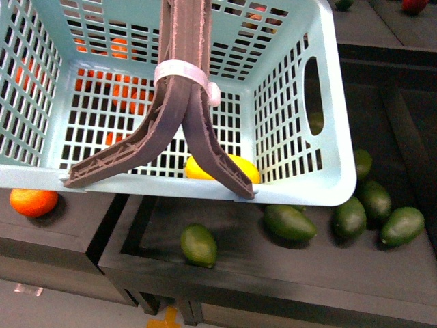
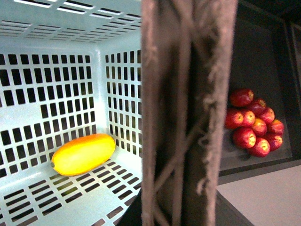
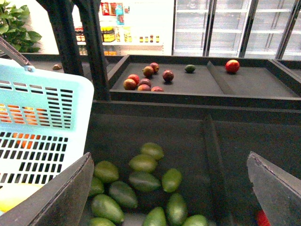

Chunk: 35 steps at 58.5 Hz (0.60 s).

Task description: Pick mango and avocado into basket

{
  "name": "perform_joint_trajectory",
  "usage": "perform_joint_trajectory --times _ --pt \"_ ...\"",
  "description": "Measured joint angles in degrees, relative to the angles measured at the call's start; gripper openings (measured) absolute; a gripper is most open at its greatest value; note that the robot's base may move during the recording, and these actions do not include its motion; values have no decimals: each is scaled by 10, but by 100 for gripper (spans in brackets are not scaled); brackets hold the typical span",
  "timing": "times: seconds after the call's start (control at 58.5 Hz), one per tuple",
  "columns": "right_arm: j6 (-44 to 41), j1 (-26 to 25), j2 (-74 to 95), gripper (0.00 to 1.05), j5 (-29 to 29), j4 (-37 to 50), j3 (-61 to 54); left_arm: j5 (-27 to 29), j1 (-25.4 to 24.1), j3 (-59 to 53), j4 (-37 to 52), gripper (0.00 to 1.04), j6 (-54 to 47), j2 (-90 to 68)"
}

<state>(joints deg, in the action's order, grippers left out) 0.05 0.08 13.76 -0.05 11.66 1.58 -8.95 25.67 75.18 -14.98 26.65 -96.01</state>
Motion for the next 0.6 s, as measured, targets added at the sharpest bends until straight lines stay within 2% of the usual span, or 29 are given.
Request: perform_joint_trajectory --times 0.256,0.598 --pt "0 -1 2 97 -3 0 1 13 -9 0 0 6 -9 0" --pt "0 -1 1 97 -2 0 1 -14 4 0 0 6 2 0"
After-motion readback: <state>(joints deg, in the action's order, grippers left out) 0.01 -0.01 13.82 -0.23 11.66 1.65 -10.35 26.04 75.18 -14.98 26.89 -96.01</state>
